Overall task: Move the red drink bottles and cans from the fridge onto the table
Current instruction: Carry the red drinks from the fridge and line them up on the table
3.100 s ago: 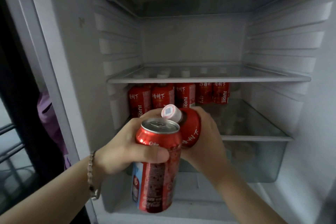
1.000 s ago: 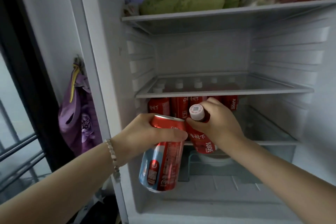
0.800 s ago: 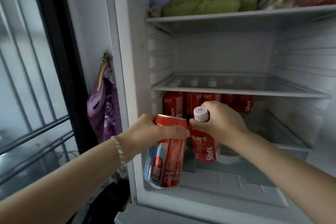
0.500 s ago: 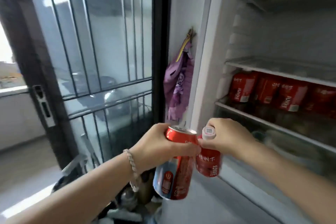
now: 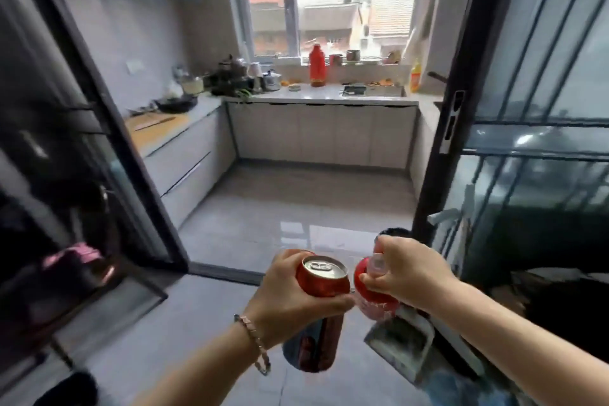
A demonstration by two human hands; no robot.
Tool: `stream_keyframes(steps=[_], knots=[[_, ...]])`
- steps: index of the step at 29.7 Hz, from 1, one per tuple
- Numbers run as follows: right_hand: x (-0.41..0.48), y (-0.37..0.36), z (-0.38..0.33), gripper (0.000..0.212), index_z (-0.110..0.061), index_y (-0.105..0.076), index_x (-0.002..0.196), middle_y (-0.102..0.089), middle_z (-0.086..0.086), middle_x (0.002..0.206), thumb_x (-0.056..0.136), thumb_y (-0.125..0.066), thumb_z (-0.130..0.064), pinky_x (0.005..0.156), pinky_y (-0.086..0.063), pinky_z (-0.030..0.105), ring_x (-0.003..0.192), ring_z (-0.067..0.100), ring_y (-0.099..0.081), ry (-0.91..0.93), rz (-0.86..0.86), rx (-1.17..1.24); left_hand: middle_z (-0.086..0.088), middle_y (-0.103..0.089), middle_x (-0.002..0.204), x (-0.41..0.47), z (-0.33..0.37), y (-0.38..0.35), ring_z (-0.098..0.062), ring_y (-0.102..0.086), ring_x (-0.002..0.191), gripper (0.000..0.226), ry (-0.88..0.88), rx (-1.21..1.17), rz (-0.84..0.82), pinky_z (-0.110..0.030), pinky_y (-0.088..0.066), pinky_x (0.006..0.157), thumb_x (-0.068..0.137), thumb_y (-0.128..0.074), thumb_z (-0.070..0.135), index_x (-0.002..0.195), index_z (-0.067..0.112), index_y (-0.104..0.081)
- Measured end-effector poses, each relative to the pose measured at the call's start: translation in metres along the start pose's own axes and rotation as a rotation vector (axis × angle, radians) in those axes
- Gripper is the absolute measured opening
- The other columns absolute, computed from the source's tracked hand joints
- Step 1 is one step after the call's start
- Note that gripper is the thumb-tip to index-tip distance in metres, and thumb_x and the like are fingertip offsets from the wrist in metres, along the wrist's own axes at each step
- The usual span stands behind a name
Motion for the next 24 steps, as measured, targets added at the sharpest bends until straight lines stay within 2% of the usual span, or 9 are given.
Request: stream_keyframes(steps=[3,7,8,10,12,15,16,20,24], knots=[[0.015,-0.037,-0.104,0.040,-0.017,-0.061,0.105,-0.068,0.002,0.103,0.079,-0.067,-0.047,0.063,-0.041,0.021,0.081,0.017,-0.059,0.132,-0.088,-0.009,-0.002,-0.059,0.100,-0.054,-0.055,0.083,-0.011,-0.061,0.089,0.062,0.143,-0.036,0.182,-0.014,-0.048,0.072,0.036,-0.079,0.059,0.087,0.029,-0.060],[0.022,-0.092,-0.256,0.033,-0.019,-0.066,0.099,-0.070,0.002,0.095,0.078,-0.068,-0.044,0.051,-0.038,0.018,0.071,0.017,-0.055,0.298,-0.191,-0.013,0.003,-0.053,0.091,-0.144,-0.116,0.193,0.008,-0.057,0.074,0.042,0.261,-0.050,0.432,-0.002,-0.042,0.059,0.050,-0.090,0.033,0.075,0.027,-0.056],[0.023,-0.107,-0.294,0.032,-0.019,-0.067,0.098,-0.069,0.002,0.091,0.079,-0.068,-0.044,0.051,-0.041,0.017,0.071,0.017,-0.057,0.334,-0.226,0.008,0.003,-0.052,0.092,-0.166,-0.130,0.220,0.009,-0.056,0.073,0.044,0.278,-0.043,0.479,-0.001,-0.041,0.059,0.048,-0.090,0.036,0.075,0.026,-0.056],[0.022,-0.136,-0.370,0.035,-0.018,-0.066,0.100,-0.068,0.000,0.090,0.077,-0.070,-0.044,0.061,-0.055,0.023,0.078,0.016,-0.064,0.415,-0.301,0.052,0.003,-0.053,0.097,-0.208,-0.158,0.269,0.007,-0.056,0.076,0.053,0.333,-0.026,0.581,-0.002,-0.042,0.062,0.036,-0.082,0.050,0.077,0.026,-0.059],[0.018,-0.162,-0.440,0.037,-0.018,-0.064,0.099,-0.068,0.001,0.094,0.075,-0.071,-0.046,0.072,-0.058,0.032,0.082,0.018,-0.065,0.481,-0.359,0.080,0.008,-0.051,0.099,-0.247,-0.185,0.311,0.009,-0.057,0.081,0.061,0.393,-0.025,0.686,-0.005,-0.045,0.067,0.031,-0.076,0.057,0.081,0.026,-0.060],[0.014,-0.192,-0.530,0.030,-0.019,-0.057,0.087,-0.063,0.000,0.087,0.077,-0.070,-0.045,0.057,-0.050,0.025,0.073,0.016,-0.059,0.578,-0.402,0.150,0.007,-0.051,0.099,-0.293,-0.220,0.367,0.003,-0.058,0.084,0.056,0.453,-0.012,0.828,-0.011,-0.047,0.073,0.030,-0.075,0.056,0.077,0.028,-0.060],[0.013,-0.202,-0.558,0.030,-0.021,-0.055,0.087,-0.062,-0.001,0.087,0.077,-0.070,-0.045,0.057,-0.048,0.024,0.074,0.016,-0.059,0.609,-0.418,0.164,0.005,-0.052,0.099,-0.306,-0.231,0.384,0.000,-0.059,0.085,0.053,0.476,0.000,0.872,-0.013,-0.046,0.074,0.030,-0.076,0.056,0.074,0.030,-0.060],[0.017,-0.241,-0.655,0.031,-0.017,-0.058,0.097,-0.062,-0.001,0.091,0.079,-0.069,-0.040,0.068,-0.055,0.029,0.083,0.017,-0.060,0.664,-0.480,0.239,0.006,-0.055,0.098,-0.344,-0.277,0.447,-0.002,-0.060,0.087,0.052,0.591,-0.008,1.004,-0.014,-0.046,0.073,0.029,-0.076,0.056,0.073,0.031,-0.062],[0.036,-0.282,-0.729,0.030,-0.018,-0.059,0.089,-0.065,-0.001,0.088,0.074,-0.072,-0.041,0.076,-0.058,0.038,0.083,0.017,-0.063,0.727,-0.494,0.307,0.006,-0.055,0.103,-0.359,-0.322,0.503,-0.005,-0.060,0.091,0.058,0.685,-0.018,1.072,-0.020,-0.049,0.073,0.032,-0.076,0.058,0.081,0.030,-0.064]])
Point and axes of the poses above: each hand's wrist, its own x-axis towards the middle knuckle, its own y-axis out of the back of the hand, z = x × y, the point moved 2 cm from there along x, towards the middle knuckle
